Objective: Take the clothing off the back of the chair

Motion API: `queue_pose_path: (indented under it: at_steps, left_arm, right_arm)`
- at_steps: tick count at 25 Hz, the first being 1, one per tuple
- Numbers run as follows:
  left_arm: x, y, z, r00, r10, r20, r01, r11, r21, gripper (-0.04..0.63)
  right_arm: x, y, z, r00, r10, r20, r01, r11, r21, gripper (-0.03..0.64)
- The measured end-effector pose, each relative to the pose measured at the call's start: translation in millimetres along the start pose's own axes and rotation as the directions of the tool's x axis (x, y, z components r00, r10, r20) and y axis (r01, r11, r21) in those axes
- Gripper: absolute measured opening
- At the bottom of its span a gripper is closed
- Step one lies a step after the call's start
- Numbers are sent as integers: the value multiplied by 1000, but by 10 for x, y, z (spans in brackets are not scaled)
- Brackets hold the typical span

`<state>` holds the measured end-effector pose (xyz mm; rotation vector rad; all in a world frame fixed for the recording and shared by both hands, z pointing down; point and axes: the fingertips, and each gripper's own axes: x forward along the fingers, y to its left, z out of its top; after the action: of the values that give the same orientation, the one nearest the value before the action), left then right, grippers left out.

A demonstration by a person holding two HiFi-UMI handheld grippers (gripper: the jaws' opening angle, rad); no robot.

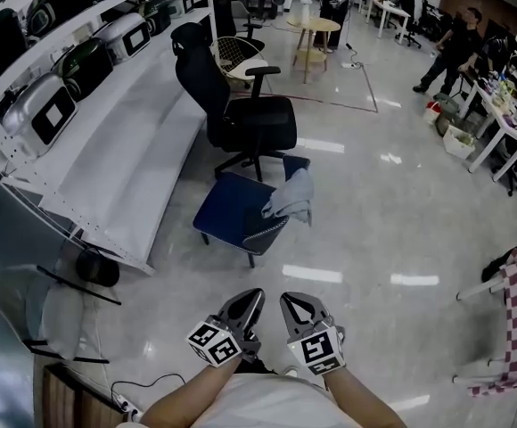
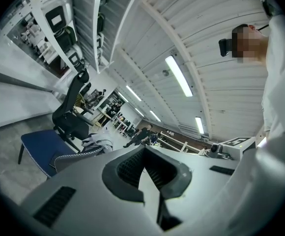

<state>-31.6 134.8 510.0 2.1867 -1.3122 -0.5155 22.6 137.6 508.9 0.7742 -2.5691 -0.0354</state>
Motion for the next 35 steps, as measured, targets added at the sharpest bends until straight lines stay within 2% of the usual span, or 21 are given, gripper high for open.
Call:
queue_pose_path:
  at_steps: [23, 35]
  left_arm:
    - [342, 672, 416, 996, -78, -42, 77, 997, -32, 6]
    - [432, 794, 542, 992, -115, -51, 113, 992, -54, 6]
  right_arm:
    - [725, -134, 228, 996, -76, -42, 76, 997, 9, 17]
    - [837, -190, 372, 990, -127, -58, 127, 992, -5, 17]
